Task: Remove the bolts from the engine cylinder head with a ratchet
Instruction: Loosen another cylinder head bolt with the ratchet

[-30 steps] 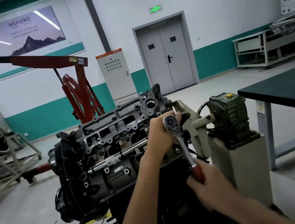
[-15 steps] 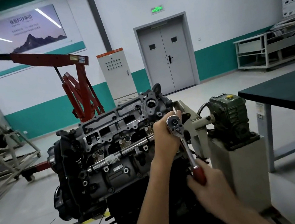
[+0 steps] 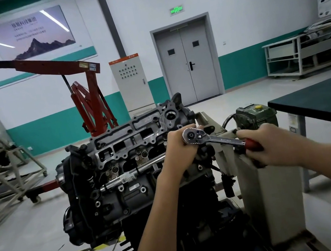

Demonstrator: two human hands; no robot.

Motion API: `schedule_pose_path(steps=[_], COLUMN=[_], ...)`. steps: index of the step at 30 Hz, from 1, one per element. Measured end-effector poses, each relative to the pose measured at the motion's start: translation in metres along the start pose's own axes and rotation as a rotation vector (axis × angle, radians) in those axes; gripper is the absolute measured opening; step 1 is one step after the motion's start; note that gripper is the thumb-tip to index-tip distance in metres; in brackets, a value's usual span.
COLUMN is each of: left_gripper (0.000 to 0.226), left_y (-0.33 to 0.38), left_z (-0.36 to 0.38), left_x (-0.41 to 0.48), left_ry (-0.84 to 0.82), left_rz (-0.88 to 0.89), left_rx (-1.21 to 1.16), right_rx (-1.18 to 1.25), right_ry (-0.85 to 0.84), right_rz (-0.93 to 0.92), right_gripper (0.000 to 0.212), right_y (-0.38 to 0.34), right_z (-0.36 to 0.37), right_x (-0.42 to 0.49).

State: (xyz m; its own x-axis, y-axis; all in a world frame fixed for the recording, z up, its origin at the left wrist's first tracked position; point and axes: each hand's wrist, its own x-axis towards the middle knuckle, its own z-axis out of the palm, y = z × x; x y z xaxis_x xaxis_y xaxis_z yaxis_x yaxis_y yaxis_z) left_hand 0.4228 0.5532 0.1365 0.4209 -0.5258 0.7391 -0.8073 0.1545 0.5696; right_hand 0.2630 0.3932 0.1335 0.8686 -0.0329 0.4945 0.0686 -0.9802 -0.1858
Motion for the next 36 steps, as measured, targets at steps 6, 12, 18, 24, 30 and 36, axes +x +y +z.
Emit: schedule_pose_path(steps=[6, 12, 18, 24, 30, 36], left_gripper=[0.045, 0.046, 0.042, 0.044, 0.047, 0.044], left_y=[0.004, 0.009, 0.006, 0.006, 0.012, 0.009], left_z=[0.018, 0.02, -0.003, 0.004, 0.021, 0.016], left_x=[-0.009, -0.009, -0.002, -0.004, -0.006, -0.006], left_ry=[0.181, 0.187, -0.028, 0.016, 0.209, 0.142], left_rz=[-0.006, -0.071, 0.015, -0.039, -0.044, -0.033], left_rx=[-0.133, -0.179, 0.025, -0.073, -0.187, -0.108], right_rx=[0.387, 0.793, 0.275, 0.086, 0.637, 0.67], right_ry=[0.224, 0.194, 0.003, -0.023, 0.234, 0.189], right_rz=[0.271, 0.395, 0.179, 0.078, 0.39, 0.35], right_gripper=[0.023, 0.015, 0.013, 0.017, 0.013, 0.018], right_y=[-0.061, -0.122, -0.032, -0.011, -0.099, -0.104], right_z=[0.077, 0.111, 0.034, 0.01, 0.099, 0.091], right_x=[-0.036, -0.028, -0.018, -0.003, -0.031, -0.03])
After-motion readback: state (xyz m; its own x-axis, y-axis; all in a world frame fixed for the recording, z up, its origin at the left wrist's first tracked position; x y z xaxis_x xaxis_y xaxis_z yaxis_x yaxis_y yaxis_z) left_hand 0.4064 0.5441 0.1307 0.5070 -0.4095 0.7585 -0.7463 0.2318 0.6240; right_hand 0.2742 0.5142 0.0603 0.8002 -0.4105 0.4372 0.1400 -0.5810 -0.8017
